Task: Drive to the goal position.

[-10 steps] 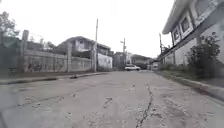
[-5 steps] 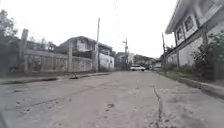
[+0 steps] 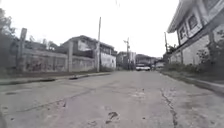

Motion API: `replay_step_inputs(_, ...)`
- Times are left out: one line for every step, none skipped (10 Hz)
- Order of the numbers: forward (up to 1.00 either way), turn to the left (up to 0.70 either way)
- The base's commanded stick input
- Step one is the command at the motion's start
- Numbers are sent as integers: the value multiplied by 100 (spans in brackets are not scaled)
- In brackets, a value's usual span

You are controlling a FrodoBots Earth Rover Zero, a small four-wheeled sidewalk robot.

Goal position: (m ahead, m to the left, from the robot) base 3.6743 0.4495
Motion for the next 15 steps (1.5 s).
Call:
replay_step_inputs(70,0)
replay_step_inputs(70,0)
replay_step_inputs(70,0)
replay_step_inputs(70,0)
replay_step_inputs(70,0)
replay_step_inputs(70,0)
replay_step_inputs(70,0)
replay_step_inputs(70,0)
replay_step_inputs(70,0)
replay_step_inputs(70,0)
replay_step_inputs(70,-8)
replay_step_inputs(70,-17)
replay_step_inputs(70,-26)
replay_step_inputs(70,-35)
replay_step_inputs(70,-35)
